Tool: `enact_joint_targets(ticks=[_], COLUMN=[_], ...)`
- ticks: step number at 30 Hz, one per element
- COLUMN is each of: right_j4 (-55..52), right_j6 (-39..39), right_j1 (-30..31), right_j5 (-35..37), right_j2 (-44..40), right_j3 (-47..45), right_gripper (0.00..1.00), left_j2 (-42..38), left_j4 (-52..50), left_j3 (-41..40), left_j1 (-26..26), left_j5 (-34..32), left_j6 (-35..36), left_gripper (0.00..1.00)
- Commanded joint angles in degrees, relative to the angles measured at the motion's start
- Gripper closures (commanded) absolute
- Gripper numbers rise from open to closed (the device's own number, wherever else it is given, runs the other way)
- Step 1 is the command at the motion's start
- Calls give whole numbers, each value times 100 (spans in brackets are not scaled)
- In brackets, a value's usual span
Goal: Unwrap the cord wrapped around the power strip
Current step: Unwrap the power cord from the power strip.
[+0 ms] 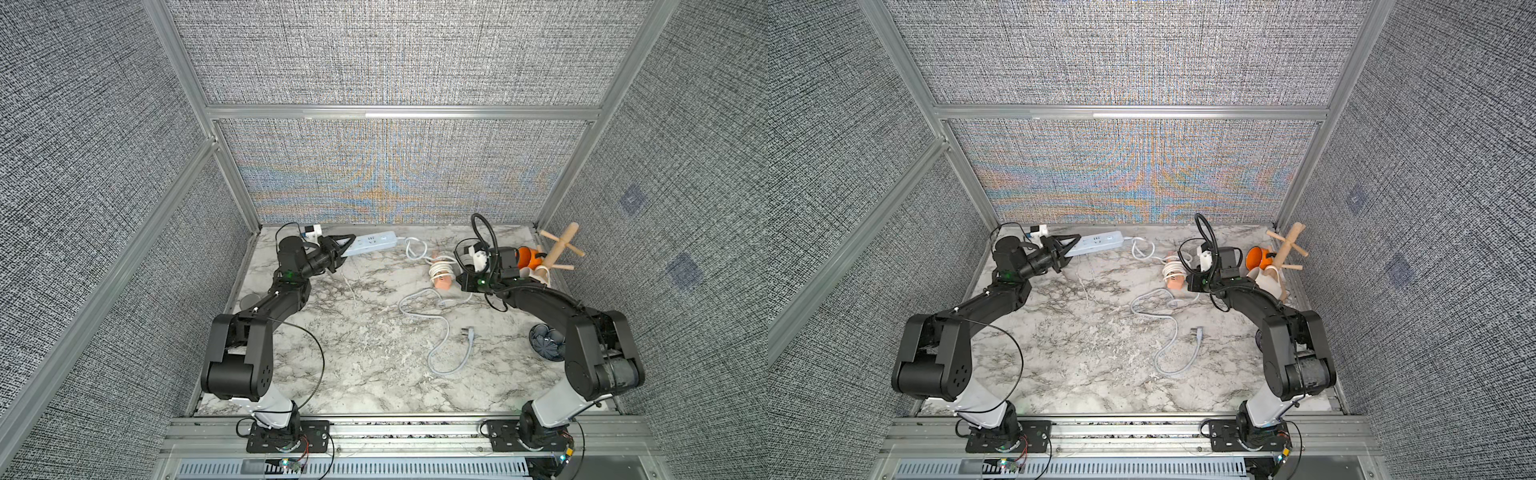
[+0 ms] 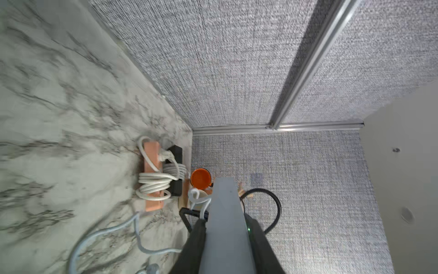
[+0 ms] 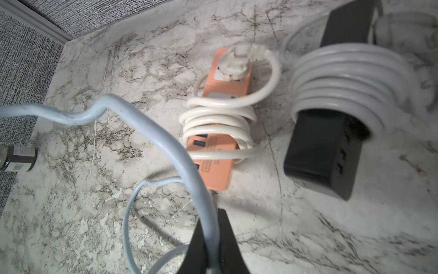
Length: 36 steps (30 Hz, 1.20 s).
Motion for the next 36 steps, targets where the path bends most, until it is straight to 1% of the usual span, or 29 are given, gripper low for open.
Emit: enact_joint_targets(ticks=[1,3,7,8,10,12,15,20,22,26,31,32,34,36], right_j4=[233,329,446,466,449,261,-113,-303,-372,-463,-587,-634,-712,-736], right_j6=[255,298,311,273,53,-193,-322,-343,-334,-276,-408,-499,-724,-918], right_j1=[-191,-287,-328,-328,-274,-119,118,751,1053,1571,2001,2078,2218,2311], right_j5=[150,99,-16,-88,-184,-105,-29,60,166,261,270,270,192,29], right_j2=[-101,-146,-255,-292,-372,-413,-271,154,392,849,1150,1172,1140,1018], right_j3=[-310,-445,-594,-618,-625,-552,-362,-104,79,499,897,956,1021,1012], right_gripper=[100,100,100,100,100,100,100,100,100,100,100,100,100,100], left_j2=[-180,-252,-468,-516,-562,-529,-378,311,500,858,1380,1467,1552,1499], left_j4=[-604,-959,-2448,-2681,-2788,-2640,-2161,-271,256,1346,2357,2438,2359,2007], left_j3=[-31,-1,262,297,279,238,150,129,210,346,620,661,694,657], left_j1=[250,382,472,472,482,481,486,346,255,157,2,-42,-99,-123], left_j5=[-714,-784,-1351,-1524,-1708,-1699,-1651,-927,-767,-725,-771,-823,-903,-1063], left_j6=[779,1068,2237,2441,2567,2425,2000,541,69,-847,-1765,-1837,-1748,-1354], left_gripper=[100,100,100,100,100,100,100,100,100,100,100,100,100,100])
